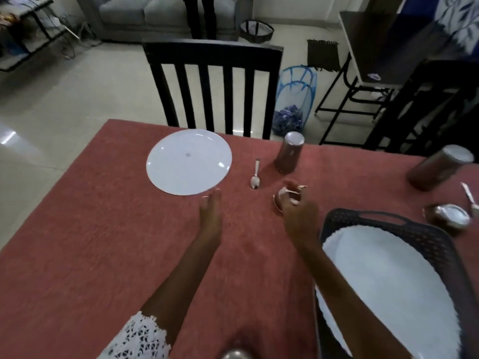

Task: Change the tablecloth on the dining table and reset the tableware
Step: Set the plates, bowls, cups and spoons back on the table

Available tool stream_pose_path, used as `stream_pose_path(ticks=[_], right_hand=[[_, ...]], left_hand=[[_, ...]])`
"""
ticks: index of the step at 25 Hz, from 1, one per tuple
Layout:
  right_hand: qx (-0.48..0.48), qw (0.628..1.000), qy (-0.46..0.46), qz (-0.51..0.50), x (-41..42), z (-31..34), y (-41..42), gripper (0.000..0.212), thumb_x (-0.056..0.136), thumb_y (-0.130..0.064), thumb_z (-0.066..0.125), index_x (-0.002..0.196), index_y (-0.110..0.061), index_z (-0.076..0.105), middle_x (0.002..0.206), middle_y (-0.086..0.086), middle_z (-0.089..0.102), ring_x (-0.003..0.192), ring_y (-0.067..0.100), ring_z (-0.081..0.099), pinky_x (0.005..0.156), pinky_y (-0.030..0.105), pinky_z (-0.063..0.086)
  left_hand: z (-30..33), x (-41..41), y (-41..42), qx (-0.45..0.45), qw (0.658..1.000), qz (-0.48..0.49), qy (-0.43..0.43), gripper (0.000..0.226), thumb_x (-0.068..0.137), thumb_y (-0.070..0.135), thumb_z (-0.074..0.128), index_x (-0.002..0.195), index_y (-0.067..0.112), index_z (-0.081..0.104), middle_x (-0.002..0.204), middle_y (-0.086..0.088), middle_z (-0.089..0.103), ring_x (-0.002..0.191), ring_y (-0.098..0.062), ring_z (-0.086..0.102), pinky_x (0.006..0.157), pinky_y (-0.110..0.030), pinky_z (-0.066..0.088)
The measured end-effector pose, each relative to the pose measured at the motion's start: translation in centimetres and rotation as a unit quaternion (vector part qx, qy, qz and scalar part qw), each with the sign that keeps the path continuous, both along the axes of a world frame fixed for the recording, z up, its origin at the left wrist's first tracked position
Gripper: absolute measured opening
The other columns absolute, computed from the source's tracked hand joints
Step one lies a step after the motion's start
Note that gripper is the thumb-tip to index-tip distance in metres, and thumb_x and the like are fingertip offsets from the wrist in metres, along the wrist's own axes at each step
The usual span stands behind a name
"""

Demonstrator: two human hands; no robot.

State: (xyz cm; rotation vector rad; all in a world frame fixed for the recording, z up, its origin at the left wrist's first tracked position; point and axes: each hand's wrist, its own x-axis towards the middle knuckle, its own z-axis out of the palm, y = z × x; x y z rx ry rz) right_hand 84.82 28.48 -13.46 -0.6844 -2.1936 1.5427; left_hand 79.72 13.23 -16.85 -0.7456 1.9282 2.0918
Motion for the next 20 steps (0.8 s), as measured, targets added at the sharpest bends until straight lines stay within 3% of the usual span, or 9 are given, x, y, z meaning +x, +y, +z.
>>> stream_pose_path(ticks=[2, 4, 7, 11, 12, 14, 16, 18, 20], right_hand=[[0.176, 0.977, -0.037, -0.115, 5.7, -1.0, 6.9, 0.018, 0.086, -0.006, 0.059, 0.102, 0.001, 0.065, 0.099, 0.018, 0.067, 0.092, 0.033, 0.063, 0.083, 0.038, 0.049], [0.272, 0.936, -0.153, -0.159, 11.3, -2.8, 13.5, 0.027, 0.083, -0.006, 0.065, 0.105, 0.009, 0.062, 0.107, 0.03, 0.061, 0.104, 0.042, 0.057, 0.092, 0.046, 0.043], [0.322, 0.877, -0.352, -0.054, 15.6, -5.2, 20.5, 0.057, 0.082, -0.029, 0.07, 0.121, 0.008, 0.053, 0.126, 0.03, 0.053, 0.12, 0.042, 0.047, 0.105, 0.048, 0.035], [0.367, 0.835, -0.411, -0.008, 15.7, -5.6, 22.9, 0.063, 0.077, -0.04, 0.072, 0.122, -0.001, 0.051, 0.128, 0.023, 0.052, 0.119, 0.038, 0.046, 0.101, 0.043, 0.037], [0.354, 0.841, -0.41, -0.003, 15.5, -5.2, 23.5, 0.063, 0.075, -0.039, 0.074, 0.118, 0.001, 0.052, 0.125, 0.023, 0.054, 0.117, 0.037, 0.048, 0.099, 0.042, 0.038], [0.265, 0.891, -0.368, -0.014, 15.7, -3.6, 24.4, 0.059, 0.072, -0.031, 0.079, 0.113, 0.004, 0.054, 0.118, 0.024, 0.058, 0.11, 0.037, 0.054, 0.092, 0.04, 0.041], [0.173, 0.938, -0.3, -0.034, 16.4, -1.0, 24.8, 0.054, 0.071, -0.022, 0.08, 0.114, 0.002, 0.057, 0.116, 0.021, 0.062, 0.108, 0.036, 0.057, 0.089, 0.038, 0.042], [0.146, 0.965, -0.21, -0.066, 17.9, 3.0, 24.0, 0.043, 0.073, -0.02, 0.078, 0.108, -0.001, 0.062, 0.107, 0.018, 0.066, 0.099, 0.034, 0.061, 0.086, 0.037, 0.043], [0.172, 0.973, -0.114, -0.099, 20.0, 7.3, 21.4, 0.029, 0.074, -0.02, 0.076, 0.097, -0.004, 0.068, 0.094, 0.014, 0.07, 0.08, 0.023, 0.061, 0.076, 0.03, 0.044]], left_hand=[[0.9, 4.9, 4.5, -0.055, 0.995, -0.08, 0.012, 0.012, 0.093, 0.027, 0.052, 0.091, 0.018, 0.06, 0.089, -0.002, 0.062, 0.088, -0.022, 0.061, 0.086, -0.04, 0.05], [1.6, 9.6, 8.6, -0.065, 0.987, -0.143, 0.035, 0.007, 0.092, 0.022, 0.056, 0.088, 0.018, 0.061, 0.088, -0.005, 0.064, 0.089, -0.026, 0.063, 0.085, -0.041, 0.052], [1.8, 14.7, 12.9, -0.082, 0.971, -0.216, 0.058, 0.012, 0.091, 0.012, 0.055, 0.095, 0.007, 0.066, 0.092, -0.009, 0.067, 0.087, -0.019, 0.061, 0.08, -0.03, 0.048], [2.0, 17.3, 15.2, -0.152, 0.946, -0.277, 0.066, 0.025, 0.093, 0.015, 0.053, 0.114, 0.003, 0.061, 0.115, -0.01, 0.063, 0.107, -0.02, 0.058, 0.085, -0.02, 0.04], [2.3, 17.4, 15.6, -0.164, 0.943, -0.284, 0.057, 0.03, 0.095, 0.021, 0.052, 0.117, 0.003, 0.059, 0.118, -0.011, 0.062, 0.11, -0.021, 0.057, 0.085, -0.021, 0.04], [2.7, 17.3, 16.1, -0.189, 0.938, -0.289, 0.029, 0.04, 0.095, 0.032, 0.05, 0.12, 0.002, 0.057, 0.12, -0.014, 0.061, 0.111, -0.026, 0.057, 0.09, -0.026, 0.042], [3.6, 17.6, 16.3, -0.185, 0.94, -0.288, 0.017, 0.039, 0.095, 0.043, 0.046, 0.105, 0.008, 0.061, 0.109, -0.014, 0.062, 0.102, -0.027, 0.059, 0.092, -0.034, 0.048], [5.5, 18.2, 16.4, -0.072, 0.96, -0.266, -0.051, 0.05, 0.093, 0.057, 0.037, 0.097, 0.012, 0.058, 0.1, -0.012, 0.056, 0.097, -0.026, 0.057, 0.081, -0.036, 0.052], [7.1, 18.0, 16.1, 0.094, 0.956, -0.227, -0.158, 0.074, 0.089, 0.068, 0.026, 0.121, 0.006, 0.049, 0.11, -0.017, 0.052, 0.109, -0.034, 0.055, 0.078, -0.041, 0.051]])
